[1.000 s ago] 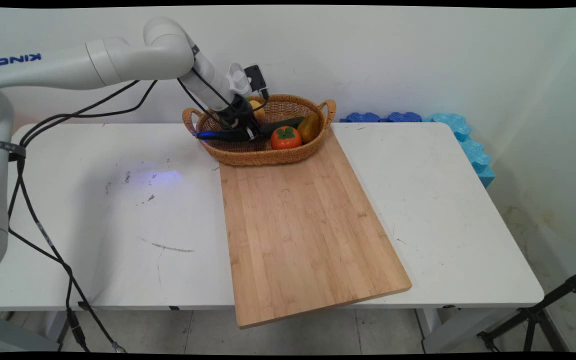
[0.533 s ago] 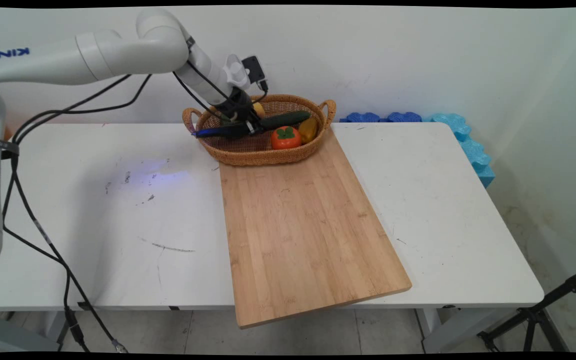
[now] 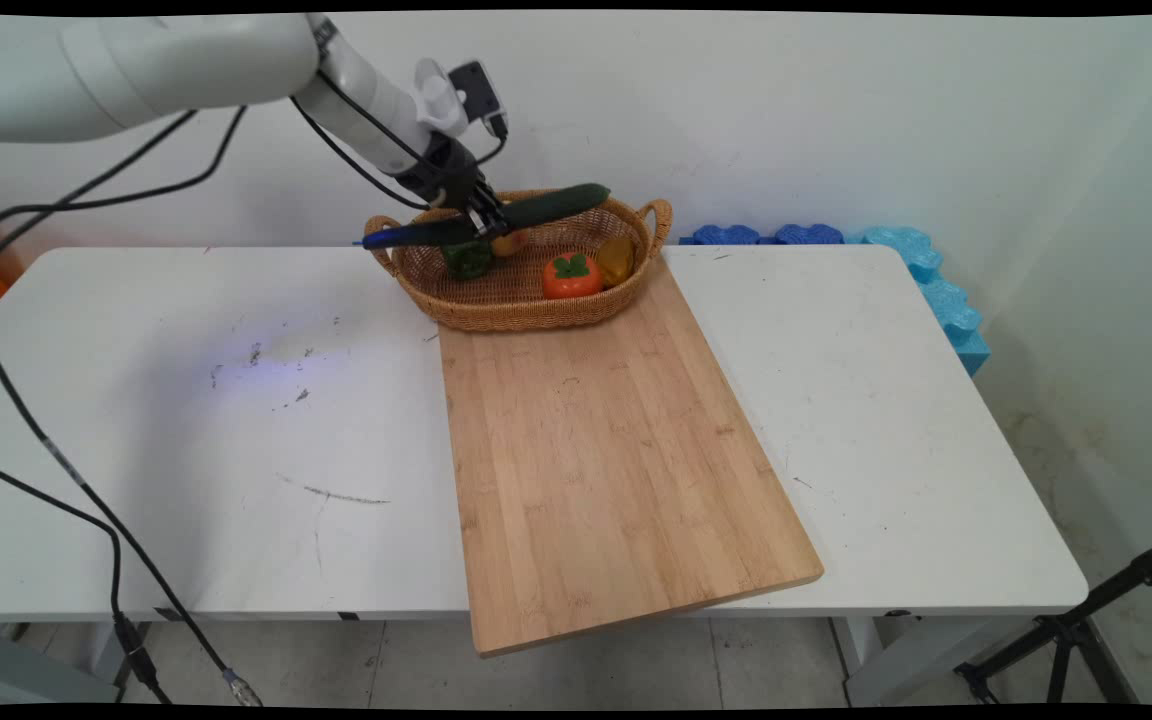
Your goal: Place the picked object on the cutting board
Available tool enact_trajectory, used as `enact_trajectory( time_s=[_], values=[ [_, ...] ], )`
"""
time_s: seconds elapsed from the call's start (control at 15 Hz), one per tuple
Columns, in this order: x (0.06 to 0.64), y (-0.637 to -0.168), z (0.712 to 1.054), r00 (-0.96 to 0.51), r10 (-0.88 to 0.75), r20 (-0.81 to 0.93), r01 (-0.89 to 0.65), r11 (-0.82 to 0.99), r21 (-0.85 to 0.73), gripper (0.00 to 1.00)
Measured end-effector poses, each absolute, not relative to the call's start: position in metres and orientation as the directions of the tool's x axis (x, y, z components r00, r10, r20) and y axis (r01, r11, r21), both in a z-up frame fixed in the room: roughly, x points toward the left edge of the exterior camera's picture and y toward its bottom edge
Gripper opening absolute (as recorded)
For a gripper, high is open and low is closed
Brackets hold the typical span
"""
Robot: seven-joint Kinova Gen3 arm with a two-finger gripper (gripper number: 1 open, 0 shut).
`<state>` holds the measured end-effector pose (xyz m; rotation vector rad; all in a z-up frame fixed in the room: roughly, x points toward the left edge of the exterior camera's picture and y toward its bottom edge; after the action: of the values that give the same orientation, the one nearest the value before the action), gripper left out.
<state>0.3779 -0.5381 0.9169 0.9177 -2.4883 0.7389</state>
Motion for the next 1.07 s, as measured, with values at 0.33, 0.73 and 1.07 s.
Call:
enact_trajectory(
  time_s=[0.33, 0.73, 1.07],
  values=[
    [0.382, -0.503, 0.950, -0.699, -0.466, 0.543, -0.684, 0.658, -0.315, 0.00],
    [0.377, -0.460, 0.971, -0.707, -0.432, 0.560, -0.647, 0.714, -0.266, 0.00],
    [0.368, -0.442, 0.966, -0.731, -0.391, 0.559, -0.593, 0.769, -0.237, 0.00]
  ],
)
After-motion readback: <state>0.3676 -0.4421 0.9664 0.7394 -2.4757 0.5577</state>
